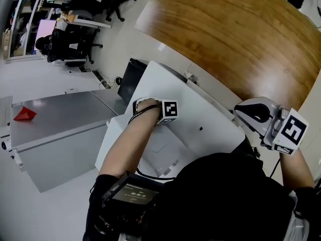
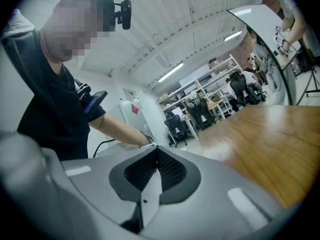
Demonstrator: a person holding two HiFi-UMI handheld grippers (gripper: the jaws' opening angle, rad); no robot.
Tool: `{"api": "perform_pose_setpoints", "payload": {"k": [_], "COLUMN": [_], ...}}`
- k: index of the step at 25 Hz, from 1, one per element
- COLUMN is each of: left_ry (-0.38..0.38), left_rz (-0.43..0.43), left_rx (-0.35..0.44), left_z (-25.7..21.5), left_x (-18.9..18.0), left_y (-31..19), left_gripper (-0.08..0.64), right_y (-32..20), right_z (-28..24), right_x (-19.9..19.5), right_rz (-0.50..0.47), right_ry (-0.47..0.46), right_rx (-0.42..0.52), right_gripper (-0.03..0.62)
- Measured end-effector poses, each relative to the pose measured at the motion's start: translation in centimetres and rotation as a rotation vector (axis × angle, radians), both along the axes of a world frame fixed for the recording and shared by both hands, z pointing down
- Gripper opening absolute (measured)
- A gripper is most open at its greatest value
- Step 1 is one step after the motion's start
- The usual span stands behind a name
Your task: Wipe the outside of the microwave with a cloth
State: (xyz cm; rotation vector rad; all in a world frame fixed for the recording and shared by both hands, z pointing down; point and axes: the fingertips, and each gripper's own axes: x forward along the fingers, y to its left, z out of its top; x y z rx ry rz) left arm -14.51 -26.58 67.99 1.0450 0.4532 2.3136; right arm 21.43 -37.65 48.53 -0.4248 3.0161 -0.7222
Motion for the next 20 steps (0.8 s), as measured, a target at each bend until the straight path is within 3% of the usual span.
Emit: {"api": "perform_pose_setpoints", "payload": {"k": [4, 8, 11, 13, 20], "left_ry": [0.060, 0.196, 0.202, 0.182, 0.127], "left_rz": [0.020, -0.009, 0.039, 0.030, 0.002], "left_rx": [0.028, 0.114, 0.183, 0.184, 0.121], "left_z": [0.2, -9.3, -16.9, -19.5, -15.1], "left_x": [1.2, 5.2, 5.1, 4.4, 4.0], "left_y": [0.4, -0.3, -0.7, 0.5, 2.3], "left_gripper": [0.054, 0.054, 0.054, 0.054, 0.054], "right_y": [0.6, 0.4, 0.6, 0.6, 0.6], "right_z": [-0.1, -2.2, -4.3, -5.6, -5.9], "right_x": [1.3, -0.2, -2.6, -3.9, -4.9], "right_rz": [0.036, -0.007, -0.058, -0.092, -0.129], "right_ry": [-0.018, -0.075, -0.118, -0.142, -0.145], "right_rx": [-0.036, 0.023, 0.059, 0.082, 0.100], "right_gripper": [0.005, 0.005, 0.005, 0.005, 0.005]}}
